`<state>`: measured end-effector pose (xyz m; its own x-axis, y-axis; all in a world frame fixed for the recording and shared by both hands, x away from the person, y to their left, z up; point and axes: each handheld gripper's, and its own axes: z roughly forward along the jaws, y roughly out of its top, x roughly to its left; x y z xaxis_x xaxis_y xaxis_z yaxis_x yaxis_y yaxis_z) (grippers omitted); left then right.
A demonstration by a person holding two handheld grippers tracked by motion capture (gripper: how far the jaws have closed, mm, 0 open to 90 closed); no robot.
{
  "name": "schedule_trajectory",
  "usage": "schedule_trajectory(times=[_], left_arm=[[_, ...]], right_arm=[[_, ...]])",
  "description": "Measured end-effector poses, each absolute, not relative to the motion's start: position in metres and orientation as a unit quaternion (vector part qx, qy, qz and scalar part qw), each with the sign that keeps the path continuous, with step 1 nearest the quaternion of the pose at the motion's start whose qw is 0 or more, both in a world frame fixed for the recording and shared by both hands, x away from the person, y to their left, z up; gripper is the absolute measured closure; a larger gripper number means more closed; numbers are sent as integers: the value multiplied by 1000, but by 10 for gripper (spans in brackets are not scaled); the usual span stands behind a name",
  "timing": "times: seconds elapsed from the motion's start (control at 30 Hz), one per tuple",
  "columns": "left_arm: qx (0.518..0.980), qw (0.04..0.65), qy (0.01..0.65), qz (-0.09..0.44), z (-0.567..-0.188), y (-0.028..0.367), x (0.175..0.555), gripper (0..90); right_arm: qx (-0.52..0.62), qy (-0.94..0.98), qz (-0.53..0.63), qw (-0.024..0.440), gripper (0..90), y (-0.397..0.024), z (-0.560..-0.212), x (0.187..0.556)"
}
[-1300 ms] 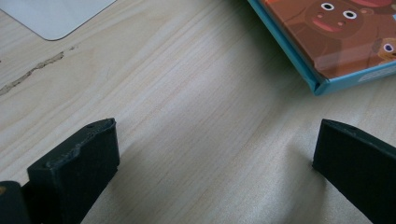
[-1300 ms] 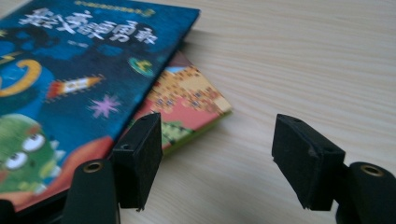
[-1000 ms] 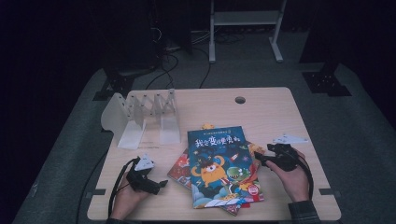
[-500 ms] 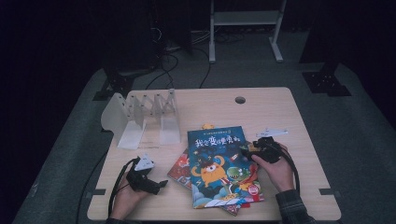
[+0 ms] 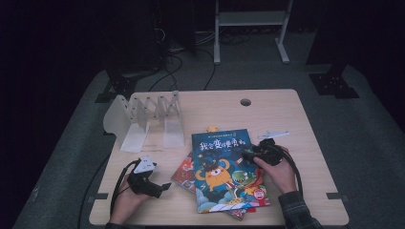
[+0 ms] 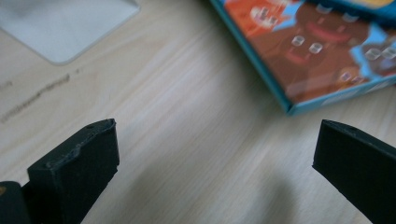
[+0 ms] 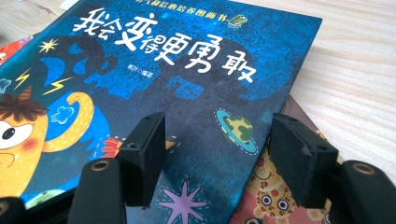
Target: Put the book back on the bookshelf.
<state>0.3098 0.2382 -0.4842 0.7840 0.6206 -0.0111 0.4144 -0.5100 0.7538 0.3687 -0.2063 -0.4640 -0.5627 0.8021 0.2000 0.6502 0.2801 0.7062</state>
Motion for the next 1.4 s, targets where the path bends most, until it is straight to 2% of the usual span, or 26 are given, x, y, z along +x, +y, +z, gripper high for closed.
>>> schedule_trajectory(times=[0.23, 0.77, 1.17, 1.4], left_arm=[[853, 416, 289, 127, -471, 233, 315, 0], [866, 410, 255, 131, -450, 214, 342, 0], [868, 410, 251, 120, -447, 203, 371, 0], [881, 392, 249, 92, -458, 198, 387, 0]], right_arm=[[447, 799, 389, 97, 364, -208, -464, 369], [391, 829, 394, 71, 369, -180, -463, 369], [362, 840, 399, 58, 373, -162, -462, 368], [352, 843, 403, 55, 372, -155, -463, 368]])
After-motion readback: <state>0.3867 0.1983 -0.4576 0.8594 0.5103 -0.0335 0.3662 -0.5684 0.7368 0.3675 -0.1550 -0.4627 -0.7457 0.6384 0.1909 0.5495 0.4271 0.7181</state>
